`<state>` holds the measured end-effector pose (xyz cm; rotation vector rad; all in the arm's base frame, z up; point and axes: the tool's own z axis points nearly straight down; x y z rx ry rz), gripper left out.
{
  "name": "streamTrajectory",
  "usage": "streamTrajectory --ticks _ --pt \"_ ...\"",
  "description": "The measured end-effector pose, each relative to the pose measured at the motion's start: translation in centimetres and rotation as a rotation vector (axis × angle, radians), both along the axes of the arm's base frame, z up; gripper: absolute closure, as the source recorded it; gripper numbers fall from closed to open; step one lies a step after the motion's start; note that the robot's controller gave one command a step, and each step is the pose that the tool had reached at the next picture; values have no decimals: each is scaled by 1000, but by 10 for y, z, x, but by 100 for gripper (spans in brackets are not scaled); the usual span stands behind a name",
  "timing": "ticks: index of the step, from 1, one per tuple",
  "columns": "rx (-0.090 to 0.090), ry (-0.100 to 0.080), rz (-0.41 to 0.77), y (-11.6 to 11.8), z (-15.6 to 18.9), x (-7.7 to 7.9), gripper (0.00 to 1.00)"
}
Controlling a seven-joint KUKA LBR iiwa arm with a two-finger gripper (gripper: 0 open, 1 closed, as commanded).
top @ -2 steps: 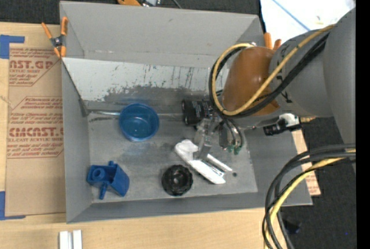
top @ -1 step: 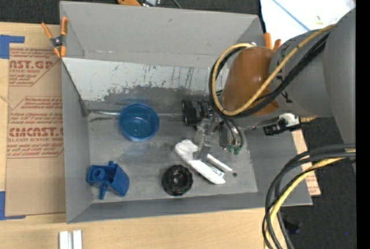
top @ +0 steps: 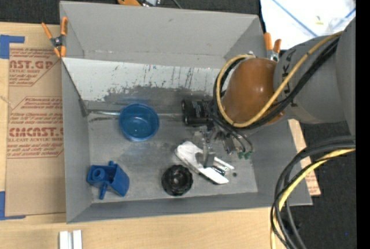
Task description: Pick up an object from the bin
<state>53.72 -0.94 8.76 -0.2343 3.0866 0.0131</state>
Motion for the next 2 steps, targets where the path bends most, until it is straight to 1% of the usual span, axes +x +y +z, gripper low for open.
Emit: streamTrajectory --ticks 1,2 --pt "-1 3 -22 0 0 0 100" --pt "-5 -20 -32 30 -3 6 100"
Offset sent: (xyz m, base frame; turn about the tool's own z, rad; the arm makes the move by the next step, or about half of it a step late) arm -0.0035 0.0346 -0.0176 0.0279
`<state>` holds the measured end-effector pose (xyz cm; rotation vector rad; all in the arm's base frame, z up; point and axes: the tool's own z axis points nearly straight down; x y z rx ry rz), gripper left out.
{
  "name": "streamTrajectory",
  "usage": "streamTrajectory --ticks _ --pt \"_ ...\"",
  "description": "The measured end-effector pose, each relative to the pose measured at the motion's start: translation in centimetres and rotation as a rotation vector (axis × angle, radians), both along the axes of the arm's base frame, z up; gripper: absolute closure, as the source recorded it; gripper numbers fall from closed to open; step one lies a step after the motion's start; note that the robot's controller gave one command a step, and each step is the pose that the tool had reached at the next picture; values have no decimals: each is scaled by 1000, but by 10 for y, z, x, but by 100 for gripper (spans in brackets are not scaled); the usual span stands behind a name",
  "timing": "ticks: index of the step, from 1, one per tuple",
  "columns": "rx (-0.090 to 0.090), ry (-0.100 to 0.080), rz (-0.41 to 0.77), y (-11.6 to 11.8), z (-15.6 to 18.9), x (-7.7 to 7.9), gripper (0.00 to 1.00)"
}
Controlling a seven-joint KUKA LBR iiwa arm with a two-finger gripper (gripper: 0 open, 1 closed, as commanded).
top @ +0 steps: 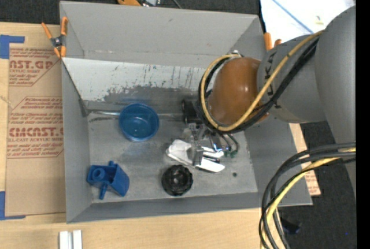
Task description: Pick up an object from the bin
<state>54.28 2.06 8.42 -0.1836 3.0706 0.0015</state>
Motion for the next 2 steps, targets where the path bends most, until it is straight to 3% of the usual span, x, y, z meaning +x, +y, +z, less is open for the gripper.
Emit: streamTrajectory --ticks 1,2 --pt "5 -23 -37 -2 0 -8 100" --pt "-23 -41 360 2 0 -4 100"
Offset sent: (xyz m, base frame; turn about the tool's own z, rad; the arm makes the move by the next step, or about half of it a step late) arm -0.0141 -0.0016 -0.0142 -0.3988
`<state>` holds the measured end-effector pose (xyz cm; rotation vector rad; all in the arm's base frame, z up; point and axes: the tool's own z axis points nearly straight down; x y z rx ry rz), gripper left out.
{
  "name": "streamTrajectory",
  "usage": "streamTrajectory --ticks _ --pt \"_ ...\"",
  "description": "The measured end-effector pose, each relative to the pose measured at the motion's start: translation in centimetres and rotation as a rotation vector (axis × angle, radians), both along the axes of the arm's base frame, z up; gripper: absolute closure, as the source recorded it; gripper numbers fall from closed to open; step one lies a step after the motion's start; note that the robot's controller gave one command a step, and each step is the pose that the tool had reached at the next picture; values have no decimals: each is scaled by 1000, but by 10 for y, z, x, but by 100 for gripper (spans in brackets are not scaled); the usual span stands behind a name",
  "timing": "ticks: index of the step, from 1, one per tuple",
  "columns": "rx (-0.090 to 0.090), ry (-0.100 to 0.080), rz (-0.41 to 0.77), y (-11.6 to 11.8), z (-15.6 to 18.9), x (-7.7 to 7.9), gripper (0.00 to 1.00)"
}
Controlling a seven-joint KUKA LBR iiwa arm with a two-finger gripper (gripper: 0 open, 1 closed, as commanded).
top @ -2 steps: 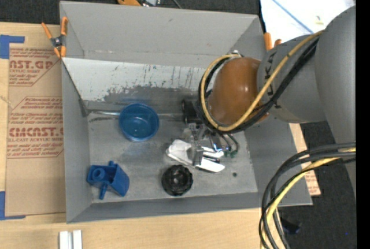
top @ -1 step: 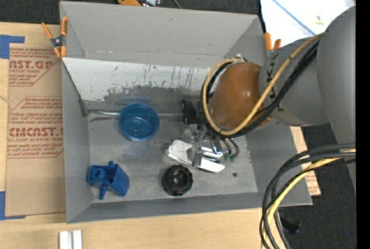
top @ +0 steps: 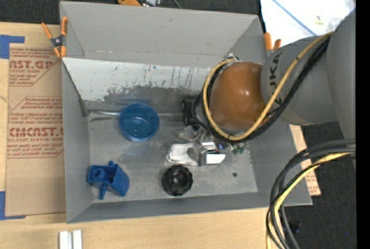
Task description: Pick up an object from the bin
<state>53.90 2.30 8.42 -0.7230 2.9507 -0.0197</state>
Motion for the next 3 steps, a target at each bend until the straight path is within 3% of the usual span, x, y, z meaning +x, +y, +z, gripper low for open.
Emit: streamTrajectory --ticks 1,2,3 --pt "-9 -4 58 4 1 1 100" --pt "-41 -8 385 20 42 -2 100" --pt "-48 -19 422 8 2 19 100"
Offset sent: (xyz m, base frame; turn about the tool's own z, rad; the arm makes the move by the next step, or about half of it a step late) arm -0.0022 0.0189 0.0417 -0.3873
